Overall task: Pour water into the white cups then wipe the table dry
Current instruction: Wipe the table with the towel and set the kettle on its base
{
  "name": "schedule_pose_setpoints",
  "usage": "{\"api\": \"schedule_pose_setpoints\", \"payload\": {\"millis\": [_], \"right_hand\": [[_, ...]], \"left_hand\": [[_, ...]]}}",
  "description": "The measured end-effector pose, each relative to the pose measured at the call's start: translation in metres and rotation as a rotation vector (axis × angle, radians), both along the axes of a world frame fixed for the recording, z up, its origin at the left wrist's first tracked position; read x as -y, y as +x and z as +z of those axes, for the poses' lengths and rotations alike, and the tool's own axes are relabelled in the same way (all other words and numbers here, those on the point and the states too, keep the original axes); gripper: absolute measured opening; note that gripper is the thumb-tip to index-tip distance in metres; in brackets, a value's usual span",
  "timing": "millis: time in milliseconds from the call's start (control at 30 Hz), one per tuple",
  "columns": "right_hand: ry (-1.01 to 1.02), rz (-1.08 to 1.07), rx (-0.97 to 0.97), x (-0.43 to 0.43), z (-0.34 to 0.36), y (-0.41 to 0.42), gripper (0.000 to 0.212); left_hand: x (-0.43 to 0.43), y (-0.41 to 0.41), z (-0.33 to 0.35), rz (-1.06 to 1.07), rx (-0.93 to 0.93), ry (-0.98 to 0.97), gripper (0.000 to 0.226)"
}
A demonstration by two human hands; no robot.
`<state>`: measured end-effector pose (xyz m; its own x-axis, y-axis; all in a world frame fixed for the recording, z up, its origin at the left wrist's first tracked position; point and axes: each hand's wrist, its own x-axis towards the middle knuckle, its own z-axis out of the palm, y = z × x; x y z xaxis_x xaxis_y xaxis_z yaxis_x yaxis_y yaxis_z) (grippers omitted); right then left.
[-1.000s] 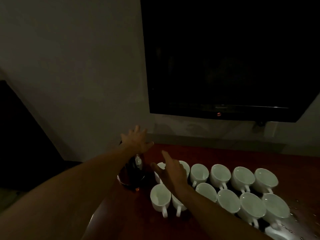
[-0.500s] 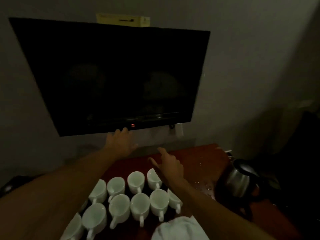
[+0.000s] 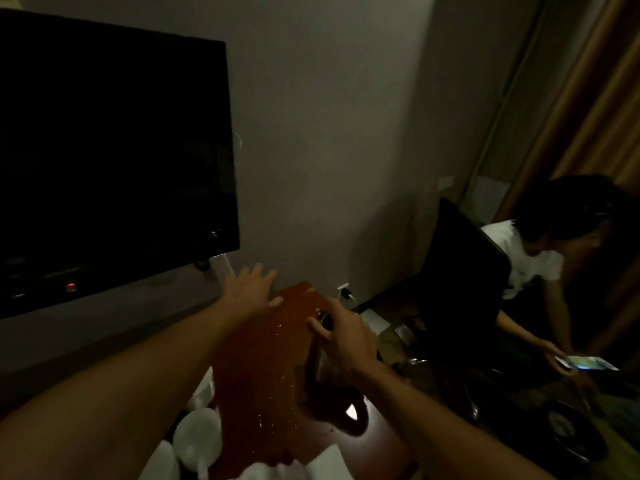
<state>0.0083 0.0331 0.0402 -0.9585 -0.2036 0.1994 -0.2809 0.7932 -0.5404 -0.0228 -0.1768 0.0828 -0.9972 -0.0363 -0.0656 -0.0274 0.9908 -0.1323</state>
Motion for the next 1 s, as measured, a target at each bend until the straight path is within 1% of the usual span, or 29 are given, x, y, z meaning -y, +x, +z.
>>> {"api": "schedule_pose_setpoints", "payload": {"millis": [67, 133, 200, 333, 400, 600, 733, 900, 1000], "right_hand": [[0.021, -0.074, 0.021, -0.024, -0.005, -0.011, 0.044], [0.067, -0.137, 0.048, -0.047, -0.012, -0.019, 0.048], [0.065, -0.184, 0.074, -0.065, -0.019, -0.023, 0.051], [0.079, -0.269, 0.125, -0.087, -0.040, -0.025, 0.065], [0.069, -0.291, 0.176, -0.094, -0.049, -0.027, 0.065], [0.062, -0.324, 0.257, -0.095, -0.073, -0.027, 0.058], [0.066, -0.328, 0.296, -0.087, -0.077, -0.031, 0.064], [0.058, -0.272, 0.337, -0.084, -0.088, -0.034, 0.058], [0.017, -0.257, 0.362, -0.084, -0.093, -0.037, 0.058]], "left_hand": [[-0.029, -0.019, -0.007, -0.048, 0.049, -0.037, 0.078], [-0.055, -0.036, -0.017, -0.112, 0.087, -0.031, 0.083], [-0.077, -0.049, -0.029, -0.189, 0.119, -0.020, 0.089], [-0.105, -0.072, -0.051, -0.325, 0.163, -0.056, 0.095], [-0.113, -0.079, -0.062, -0.392, 0.181, -0.073, 0.096], [-0.118, -0.094, -0.086, -0.490, 0.279, -0.083, 0.104], [-0.115, -0.100, -0.093, -0.533, 0.373, -0.071, 0.105], [-0.122, -0.109, -0.102, -0.667, 0.394, -0.117, 0.111], [-0.126, -0.115, -0.107, -0.691, 0.430, -0.092, 0.111]]}}
